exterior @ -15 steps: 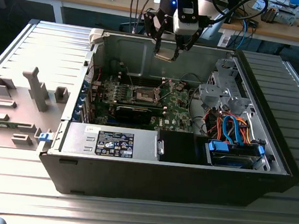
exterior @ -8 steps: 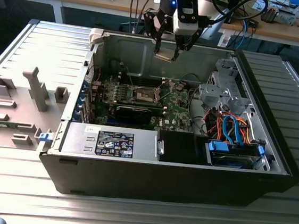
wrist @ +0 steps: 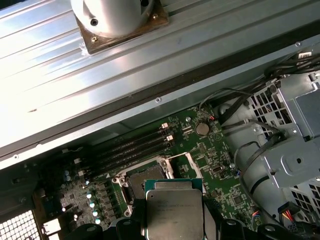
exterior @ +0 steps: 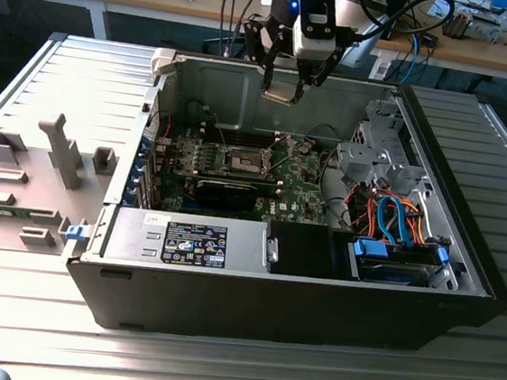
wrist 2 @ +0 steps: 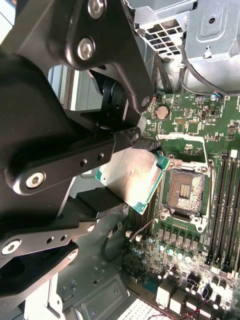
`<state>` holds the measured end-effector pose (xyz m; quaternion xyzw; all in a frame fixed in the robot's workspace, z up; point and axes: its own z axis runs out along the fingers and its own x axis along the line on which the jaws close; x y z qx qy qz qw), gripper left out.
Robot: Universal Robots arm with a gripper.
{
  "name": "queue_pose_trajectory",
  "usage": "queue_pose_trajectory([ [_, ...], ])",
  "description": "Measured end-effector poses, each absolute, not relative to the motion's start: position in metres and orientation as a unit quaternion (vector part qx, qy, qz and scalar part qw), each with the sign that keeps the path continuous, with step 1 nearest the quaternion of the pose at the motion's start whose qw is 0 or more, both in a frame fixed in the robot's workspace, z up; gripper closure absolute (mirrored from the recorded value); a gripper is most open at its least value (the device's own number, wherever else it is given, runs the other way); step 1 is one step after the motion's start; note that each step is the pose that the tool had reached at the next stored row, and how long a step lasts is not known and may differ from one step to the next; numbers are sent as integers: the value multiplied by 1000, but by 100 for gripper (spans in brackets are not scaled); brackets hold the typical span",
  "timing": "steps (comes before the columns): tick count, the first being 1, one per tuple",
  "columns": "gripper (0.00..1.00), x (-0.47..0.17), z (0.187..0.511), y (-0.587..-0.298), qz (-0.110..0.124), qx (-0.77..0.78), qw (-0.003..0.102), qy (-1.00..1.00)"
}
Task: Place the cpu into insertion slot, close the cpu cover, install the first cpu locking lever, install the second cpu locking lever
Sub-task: 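Place the cpu into insertion slot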
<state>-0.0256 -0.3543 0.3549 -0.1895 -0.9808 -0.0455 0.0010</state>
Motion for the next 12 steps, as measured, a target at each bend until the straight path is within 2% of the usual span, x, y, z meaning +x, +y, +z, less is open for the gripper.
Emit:
queue_pose_trajectory([
  [12, 45, -26, 355, -354, -45, -194, 1, -980],
])
